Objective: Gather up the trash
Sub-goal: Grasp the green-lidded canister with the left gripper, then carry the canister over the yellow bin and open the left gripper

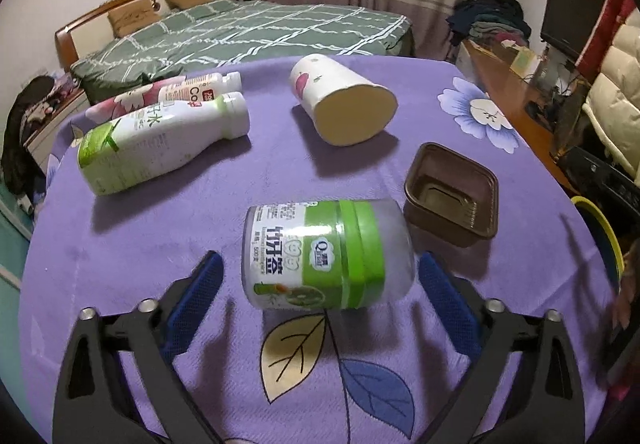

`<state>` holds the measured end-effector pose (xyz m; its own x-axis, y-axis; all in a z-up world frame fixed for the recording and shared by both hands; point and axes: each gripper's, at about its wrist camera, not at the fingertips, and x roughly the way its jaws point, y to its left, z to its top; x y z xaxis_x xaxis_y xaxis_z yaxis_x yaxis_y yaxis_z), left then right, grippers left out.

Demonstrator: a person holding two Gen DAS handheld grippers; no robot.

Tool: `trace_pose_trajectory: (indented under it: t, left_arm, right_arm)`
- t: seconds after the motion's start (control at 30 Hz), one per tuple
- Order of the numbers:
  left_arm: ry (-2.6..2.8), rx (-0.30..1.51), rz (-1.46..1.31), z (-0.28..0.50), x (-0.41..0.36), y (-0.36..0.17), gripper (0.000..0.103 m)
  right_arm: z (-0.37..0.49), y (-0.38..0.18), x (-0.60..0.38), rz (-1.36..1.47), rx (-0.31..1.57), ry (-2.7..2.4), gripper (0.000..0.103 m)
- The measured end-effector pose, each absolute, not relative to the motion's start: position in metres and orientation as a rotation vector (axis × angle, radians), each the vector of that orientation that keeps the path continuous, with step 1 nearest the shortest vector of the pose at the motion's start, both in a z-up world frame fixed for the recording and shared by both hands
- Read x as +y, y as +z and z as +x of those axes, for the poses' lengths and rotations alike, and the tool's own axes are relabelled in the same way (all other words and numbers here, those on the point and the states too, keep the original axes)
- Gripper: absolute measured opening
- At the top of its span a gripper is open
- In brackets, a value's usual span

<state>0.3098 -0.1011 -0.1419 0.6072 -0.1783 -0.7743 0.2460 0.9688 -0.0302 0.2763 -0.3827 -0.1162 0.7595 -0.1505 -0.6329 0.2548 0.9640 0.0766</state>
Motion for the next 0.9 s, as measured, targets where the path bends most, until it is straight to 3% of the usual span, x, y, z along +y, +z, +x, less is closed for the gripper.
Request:
trace_pose_trajectory:
  t: [0.13, 0.6, 0.9]
  left_arm:
    - [-0.248, 0.906, 0.076, 0.313, -0.104, -0.145, 0.071]
    - [-0.266, 0.878, 0.100, 0.295, -0.118, -0.129, 0.071]
    - [-0.363, 0.861, 0.115, 0.275, -0.162, -0.109, 0.071]
  right_arm:
    - [0.276, -0.116, -0.383, 0.163, 0.674, -0.220, 0.040]
    - [0.268, -0.112, -0.390, 0.160, 0.674, -0.234, 0.040]
    - [0.209, -0.112, -0.434, 0.164, 0.684, -0.274, 0.041]
